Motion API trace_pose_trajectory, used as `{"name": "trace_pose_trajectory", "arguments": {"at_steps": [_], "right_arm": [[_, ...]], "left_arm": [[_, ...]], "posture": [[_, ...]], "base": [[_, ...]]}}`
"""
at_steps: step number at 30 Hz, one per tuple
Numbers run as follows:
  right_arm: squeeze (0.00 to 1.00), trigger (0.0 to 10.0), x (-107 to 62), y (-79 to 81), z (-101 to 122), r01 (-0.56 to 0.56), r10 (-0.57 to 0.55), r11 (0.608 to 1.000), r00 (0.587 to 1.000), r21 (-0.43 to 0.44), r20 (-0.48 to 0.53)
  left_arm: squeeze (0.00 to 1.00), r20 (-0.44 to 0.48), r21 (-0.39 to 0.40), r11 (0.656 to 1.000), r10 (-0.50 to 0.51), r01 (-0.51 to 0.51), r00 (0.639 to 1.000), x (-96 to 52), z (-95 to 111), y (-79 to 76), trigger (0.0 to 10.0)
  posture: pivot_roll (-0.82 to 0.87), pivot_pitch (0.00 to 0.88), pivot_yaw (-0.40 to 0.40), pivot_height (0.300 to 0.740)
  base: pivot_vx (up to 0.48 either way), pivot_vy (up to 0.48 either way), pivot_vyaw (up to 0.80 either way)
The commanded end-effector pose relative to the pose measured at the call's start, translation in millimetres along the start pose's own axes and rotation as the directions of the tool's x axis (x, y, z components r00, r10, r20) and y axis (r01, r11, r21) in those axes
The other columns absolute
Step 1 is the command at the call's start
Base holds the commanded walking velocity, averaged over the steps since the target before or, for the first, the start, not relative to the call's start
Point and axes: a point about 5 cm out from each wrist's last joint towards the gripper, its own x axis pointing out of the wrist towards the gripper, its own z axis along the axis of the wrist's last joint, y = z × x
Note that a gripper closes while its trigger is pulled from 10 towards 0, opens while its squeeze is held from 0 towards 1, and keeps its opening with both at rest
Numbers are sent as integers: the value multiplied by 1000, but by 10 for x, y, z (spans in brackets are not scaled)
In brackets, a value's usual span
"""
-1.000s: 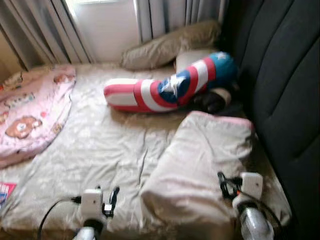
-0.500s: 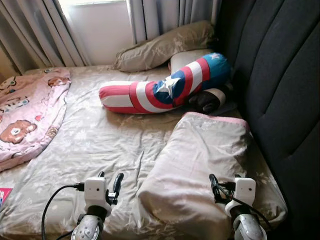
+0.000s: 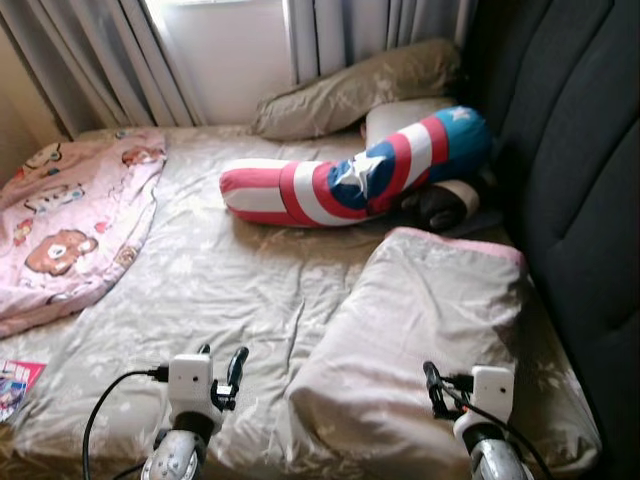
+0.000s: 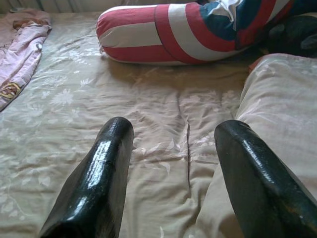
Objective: Clean up the room
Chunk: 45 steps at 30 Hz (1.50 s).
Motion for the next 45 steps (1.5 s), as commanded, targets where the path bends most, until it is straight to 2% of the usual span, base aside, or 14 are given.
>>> {"name": "trace_pose_trajectory", "arguments": {"at_steps": [1, 4, 9, 11, 14, 15, 23, 26, 27, 29, 38, 41, 45], "right_arm": [[0, 10000, -1, 8, -5, 13, -13, 1000, 1000, 21, -5], [0, 10000, 2, 25, 22, 10, -10, 1000, 1000, 21, 5], [0, 10000, 45, -64, 89, 64, -64, 998, 998, 20, 28], [0, 10000, 65, -58, 89, 53, -53, 998, 999, -26, 10], [0, 10000, 77, -25, 96, 32, -32, 999, 999, -3, 10], [0, 10000, 85, -32, 122, 35, -35, 999, 999, -27, 19], [0, 10000, 126, -34, 159, 41, -41, 999, 999, -23, 30], [0, 10000, 149, -3, 139, 34, -34, 999, 999, -32, -5], [0, 10000, 155, 12, 151, 28, -28, 999, 1000, -30, 2], [0, 10000, 149, 15, 173, 23, -23, 1000, 999, -18, 28], [0, 10000, 190, 9, 212, 25, -24, 999, 999, -20, 32], [0, 10000, 219, 12, 208, 30, -30, 999, 1000, -21, 5], [0, 10000, 214, 10, 241, 24, -24, 1000, 999, -15, 41]], "left_arm": [[0, -8, 10, 1000, -5, 5, 1000, -18, 0, 15, 10000], [0, -9, 8, 1000, -7, 7, 1000, -23, -4, 8, 10000], [0, -9, 3, 1000, -7, 7, 1000, -37, -7, 2, 10000], [0, -10, 6, 1000, -9, 9, 1000, -36, -9, 0, 10000], [0, -12, 5, 1000, -15, 15, 1000, -27, -11, -4, 10000], [0, -10, 5, 1000, -15, 15, 1000, -10, 2, -7, 10000], [0, 14, 17, 1000, -14, 13, 1000, 54, 73, -9, 10000], [0, 18, 7, 1000, -6, 5, 1000, 56, 79, -8, 10000], [0, 26, -15, 1000, 5, -5, 1000, 72, 102, -8, 10000], [0, 34, -17, 1000, -2, 3, 999, 91, 129, -23, 10000], [0, 41, -12, 1000, -11, 12, 999, 116, 153, -38, 10000], [0, 40, -15, 1000, -13, 13, 999, 118, 160, -39, 10000], [0, 42, -17, 1000, -14, 15, 999, 118, 169, -45, 10000]], "posture": [[-32, 0, 55, 713], [-30, 0, 55, 713], [-29, 0, 55, 713], [-31, 0, 56, 713], [-36, 0, 57, 698], [-32, 0, 53, 688], [-18, 0, 40, 688], [-18, 0, 40, 688], [-16, 0, 40, 678], [-15, 0, 39, 678], [-15, 0, 40, 678], [-14, 0, 39, 678], [-11, 0, 40, 669]], "base": [[0, 0, 0], [0, 0, 0], [0, 0, 0], [0, 0, 0], [0, 0, 0], [0, 0, 0], [0, 0, 0], [0, 0, 0], [0, 0, 0], [0, 0, 0], [0, 0, 0], [0, 0, 0], [0, 0, 0]]}}
